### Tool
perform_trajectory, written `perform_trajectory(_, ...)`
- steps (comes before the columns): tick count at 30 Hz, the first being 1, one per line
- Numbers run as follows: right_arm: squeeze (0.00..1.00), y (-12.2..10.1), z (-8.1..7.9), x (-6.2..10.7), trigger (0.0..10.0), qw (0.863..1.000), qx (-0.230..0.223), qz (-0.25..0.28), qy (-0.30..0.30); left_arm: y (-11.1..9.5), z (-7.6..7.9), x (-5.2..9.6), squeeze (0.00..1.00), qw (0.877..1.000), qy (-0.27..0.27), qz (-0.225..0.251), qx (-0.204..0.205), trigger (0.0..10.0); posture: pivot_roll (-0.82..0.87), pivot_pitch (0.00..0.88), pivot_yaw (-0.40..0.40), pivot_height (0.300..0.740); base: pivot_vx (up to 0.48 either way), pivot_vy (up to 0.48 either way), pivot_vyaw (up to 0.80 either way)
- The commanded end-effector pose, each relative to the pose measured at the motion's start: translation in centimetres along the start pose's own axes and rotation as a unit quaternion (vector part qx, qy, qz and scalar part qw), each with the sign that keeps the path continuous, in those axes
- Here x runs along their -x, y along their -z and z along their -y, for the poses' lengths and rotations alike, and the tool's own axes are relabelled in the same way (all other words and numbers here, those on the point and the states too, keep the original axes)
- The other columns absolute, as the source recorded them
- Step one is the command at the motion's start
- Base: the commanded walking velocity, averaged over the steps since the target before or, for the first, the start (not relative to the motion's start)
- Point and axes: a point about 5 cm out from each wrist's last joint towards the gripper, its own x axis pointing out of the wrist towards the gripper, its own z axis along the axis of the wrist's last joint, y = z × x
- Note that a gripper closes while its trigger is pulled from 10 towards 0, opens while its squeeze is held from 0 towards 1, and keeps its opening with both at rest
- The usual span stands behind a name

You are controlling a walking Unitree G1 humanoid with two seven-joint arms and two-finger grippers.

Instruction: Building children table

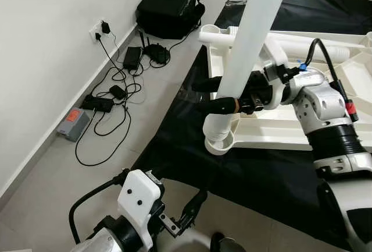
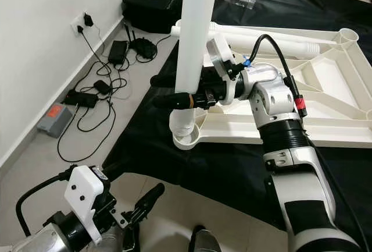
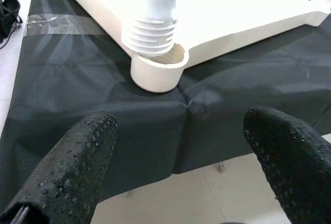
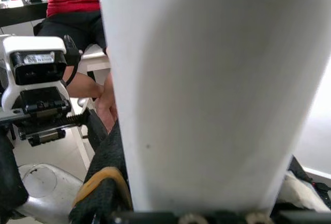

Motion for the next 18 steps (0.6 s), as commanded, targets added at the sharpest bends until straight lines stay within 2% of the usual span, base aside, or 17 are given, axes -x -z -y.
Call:
perform_trajectory(1,0.0,0.2,-0.4,0.4,10.0,1.0,0.001,-0.003,-0.006,0.3,0.3,0.3,0.0,1.0,0.006,-0.014,0.006,10.0,0.24,0.325,-0.047,0.74,0.0,0.0,0.0)
perform_trajectory(12,0.0,0.3,-0.8,1.6,10.0,1.0,-0.002,-0.007,0.005,0.3,0.2,0.3,0.0,1.0,0.005,-0.019,0.007,10.0,0.23,0.333,-0.039,0.74,0.0,0.0,0.0)
perform_trajectory(18,0.0,0.5,-1.5,1.9,10.0,1.0,-0.002,-0.002,0.003,0.3,0.0,0.2,0.0,1.0,0.007,-0.02,0.005,10.0,0.24,0.335,-0.029,0.74,0.0,0.0,0.0)
